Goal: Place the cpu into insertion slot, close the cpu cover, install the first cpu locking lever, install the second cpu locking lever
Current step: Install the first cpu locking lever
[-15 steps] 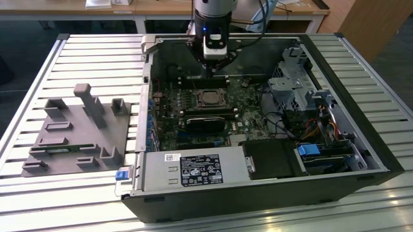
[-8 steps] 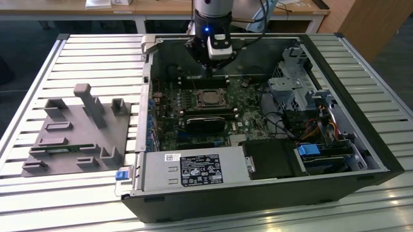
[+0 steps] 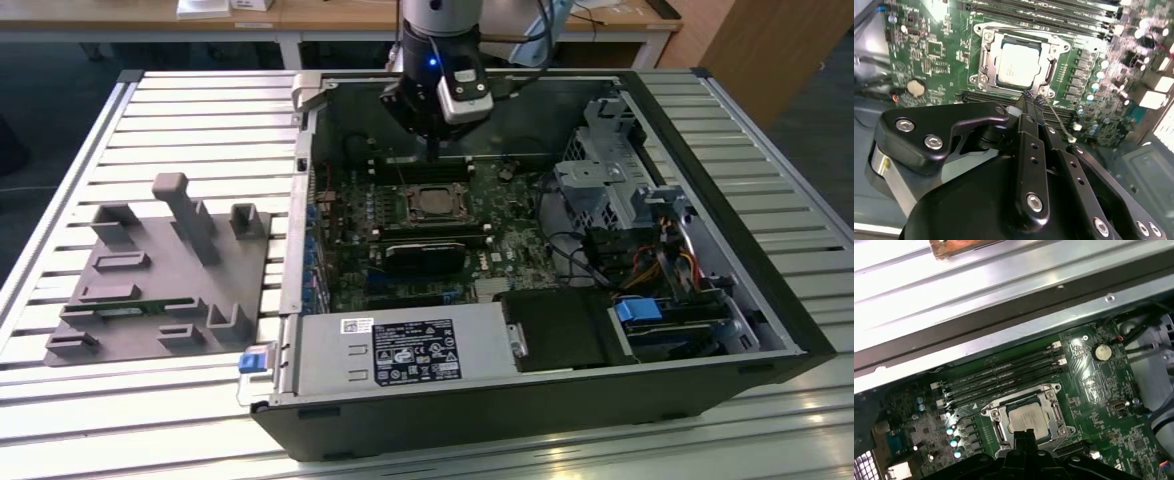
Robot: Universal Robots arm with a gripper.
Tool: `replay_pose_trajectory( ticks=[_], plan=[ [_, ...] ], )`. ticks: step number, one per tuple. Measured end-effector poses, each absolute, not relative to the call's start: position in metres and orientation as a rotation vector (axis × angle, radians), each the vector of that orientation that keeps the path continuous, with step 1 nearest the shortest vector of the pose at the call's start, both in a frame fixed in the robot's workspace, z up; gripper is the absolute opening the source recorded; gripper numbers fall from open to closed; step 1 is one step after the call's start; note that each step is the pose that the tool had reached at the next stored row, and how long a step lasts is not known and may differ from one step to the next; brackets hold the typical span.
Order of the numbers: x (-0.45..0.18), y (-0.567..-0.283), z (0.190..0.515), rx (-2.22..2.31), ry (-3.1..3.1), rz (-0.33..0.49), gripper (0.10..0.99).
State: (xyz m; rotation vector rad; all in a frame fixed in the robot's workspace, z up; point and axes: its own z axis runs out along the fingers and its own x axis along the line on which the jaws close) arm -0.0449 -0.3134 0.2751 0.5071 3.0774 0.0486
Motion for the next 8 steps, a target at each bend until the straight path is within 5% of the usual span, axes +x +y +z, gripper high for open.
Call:
replay_pose_trajectory(
  ticks=[8],
  plan=[
    [-0.0449, -0.3134, 0.2747, 0.283, 3.108, 0.051, 0.106]
  ],
)
